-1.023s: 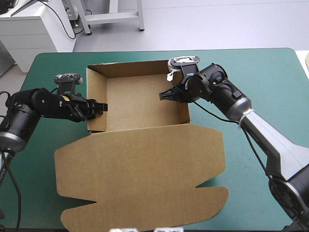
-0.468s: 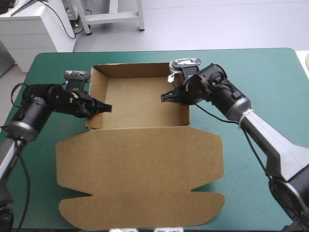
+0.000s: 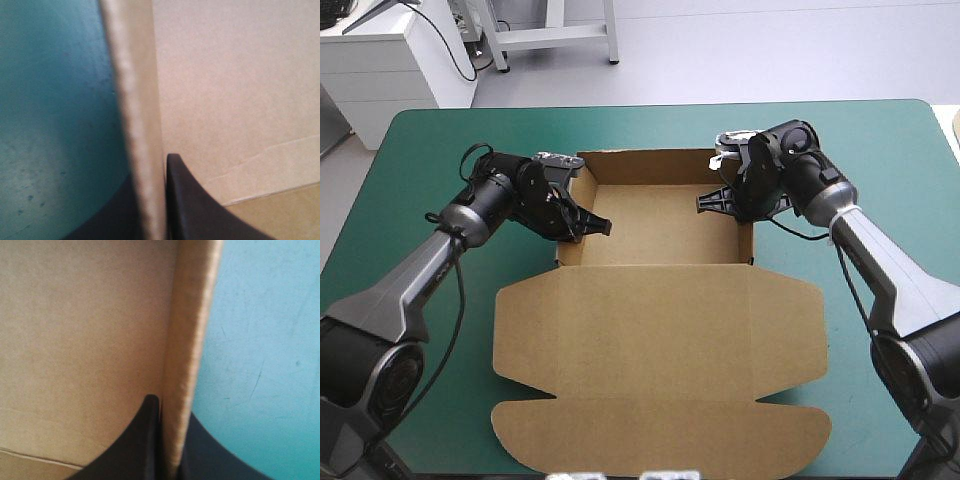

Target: Fold the box

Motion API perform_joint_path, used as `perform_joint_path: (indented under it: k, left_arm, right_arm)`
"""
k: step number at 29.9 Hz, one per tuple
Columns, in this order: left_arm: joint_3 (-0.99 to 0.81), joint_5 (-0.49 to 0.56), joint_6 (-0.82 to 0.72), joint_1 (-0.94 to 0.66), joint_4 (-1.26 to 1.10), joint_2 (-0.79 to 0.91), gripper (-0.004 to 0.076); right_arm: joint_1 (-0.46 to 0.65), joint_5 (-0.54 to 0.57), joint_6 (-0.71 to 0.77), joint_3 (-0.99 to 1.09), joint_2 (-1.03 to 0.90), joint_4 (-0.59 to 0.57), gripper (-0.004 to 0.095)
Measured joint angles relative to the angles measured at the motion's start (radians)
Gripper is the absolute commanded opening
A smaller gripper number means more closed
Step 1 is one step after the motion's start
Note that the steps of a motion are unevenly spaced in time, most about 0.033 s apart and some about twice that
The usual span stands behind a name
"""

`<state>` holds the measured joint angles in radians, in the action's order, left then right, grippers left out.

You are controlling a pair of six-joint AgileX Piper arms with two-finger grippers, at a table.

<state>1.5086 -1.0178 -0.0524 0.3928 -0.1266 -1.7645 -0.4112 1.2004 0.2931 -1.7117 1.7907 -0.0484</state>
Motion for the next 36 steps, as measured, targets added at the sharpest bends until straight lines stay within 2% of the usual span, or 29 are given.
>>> perform_joint_path:
  k: [9, 12, 16, 20, 22, 24, 26, 36]
  left_arm:
    - [0.012, -0.005, -0.006, 0.001, -0.018, -0.102, -0.0007]
    - [0.018, -0.009, -0.006, 0.002, -0.02, -0.107, -0.0002]
    - [0.022, -0.012, 0.015, 0.003, -0.021, -0.11, 0.007]
    - [0.024, -0.015, 0.052, 0.004, -0.021, -0.111, 0.0214]
    - [0.035, -0.028, 0.073, 0.005, -0.02, -0.115, 0.0289]
    - [0.052, -0.052, 0.088, 0.006, -0.017, -0.123, 0.0358]
    - [0.085, -0.086, 0.094, 0.008, -0.017, -0.13, 0.0389]
    - [0.301, -0.213, 0.1, 0.008, 0.0, -0.132, 0.039]
  right_arm:
    - [0.011, 0.01, -0.019, -0.001, 0.112, 0.003, -0.0017]
    - [0.013, 0.012, -0.039, -0.003, 0.141, 0.003, 0.0022]
    - [0.013, 0.017, -0.061, -0.011, 0.156, 0.004, 0.0179]
    - [0.012, 0.031, -0.082, -0.015, 0.161, -0.009, 0.0422]
    - [0.008, 0.033, -0.088, -0.022, 0.166, -0.011, 0.0477]
    - [0.003, 0.032, -0.093, -0.039, 0.174, -0.015, 0.0492]
    - [-0.001, 0.032, -0.094, -0.055, 0.178, -0.022, 0.0492]
    - [-0.001, 0.034, -0.097, -0.14, 0.175, -0.071, 0.0492]
